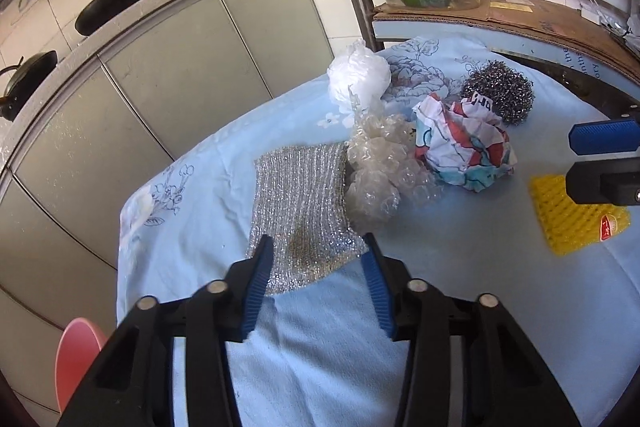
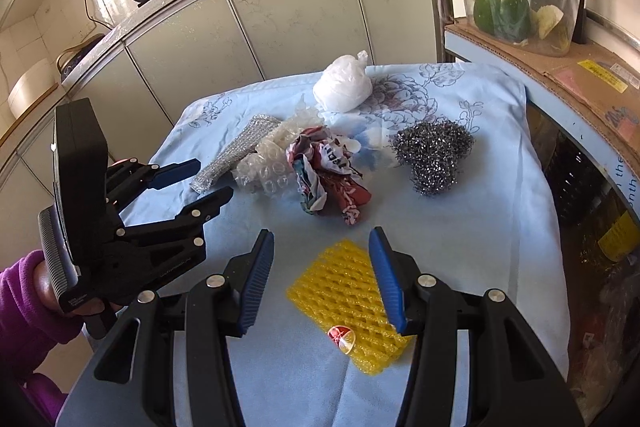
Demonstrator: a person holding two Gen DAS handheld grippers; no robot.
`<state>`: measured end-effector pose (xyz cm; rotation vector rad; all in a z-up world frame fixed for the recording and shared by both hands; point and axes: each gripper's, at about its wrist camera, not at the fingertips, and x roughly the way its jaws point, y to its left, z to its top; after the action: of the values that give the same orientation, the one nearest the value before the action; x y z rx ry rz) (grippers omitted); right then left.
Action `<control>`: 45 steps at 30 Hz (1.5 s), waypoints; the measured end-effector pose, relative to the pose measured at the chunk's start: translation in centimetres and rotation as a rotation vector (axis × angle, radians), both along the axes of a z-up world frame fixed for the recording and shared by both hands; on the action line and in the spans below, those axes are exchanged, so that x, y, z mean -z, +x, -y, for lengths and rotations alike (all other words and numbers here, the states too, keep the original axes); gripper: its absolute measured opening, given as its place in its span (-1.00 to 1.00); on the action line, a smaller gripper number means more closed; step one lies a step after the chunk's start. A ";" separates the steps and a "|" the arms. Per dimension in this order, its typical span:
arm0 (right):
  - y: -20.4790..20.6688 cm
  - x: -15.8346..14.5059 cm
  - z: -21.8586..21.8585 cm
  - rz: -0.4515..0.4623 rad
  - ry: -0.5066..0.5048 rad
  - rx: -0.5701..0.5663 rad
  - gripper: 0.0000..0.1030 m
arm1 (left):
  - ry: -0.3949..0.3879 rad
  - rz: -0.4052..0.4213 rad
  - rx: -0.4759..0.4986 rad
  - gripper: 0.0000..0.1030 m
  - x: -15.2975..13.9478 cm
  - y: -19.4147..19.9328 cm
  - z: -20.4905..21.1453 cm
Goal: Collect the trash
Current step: 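Grasp the silver scouring pad with the left tool while the right tool grasps the crumpled patterned paper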
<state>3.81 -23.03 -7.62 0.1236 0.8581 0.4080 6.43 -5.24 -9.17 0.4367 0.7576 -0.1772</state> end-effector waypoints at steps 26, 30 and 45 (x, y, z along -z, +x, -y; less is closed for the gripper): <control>5.3 0.0 -2.5 -0.006 -0.049 -0.020 -0.02 | -0.517 -0.048 -0.196 -0.88 -5.1 -6.3 -9.9; 6.3 1.0 -3.1 -0.016 -0.096 -0.017 0.09 | -0.550 -0.049 -0.216 -0.88 -5.2 -7.2 -10.8; 4.9 1.4 -1.3 -0.036 -0.010 0.022 -0.45 | -0.595 -0.027 -0.233 -0.88 -5.8 -8.8 -12.0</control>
<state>8.70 -21.69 -9.02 0.1312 0.8931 0.3815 -2.36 6.80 -3.37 -0.2192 0.7370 -0.1804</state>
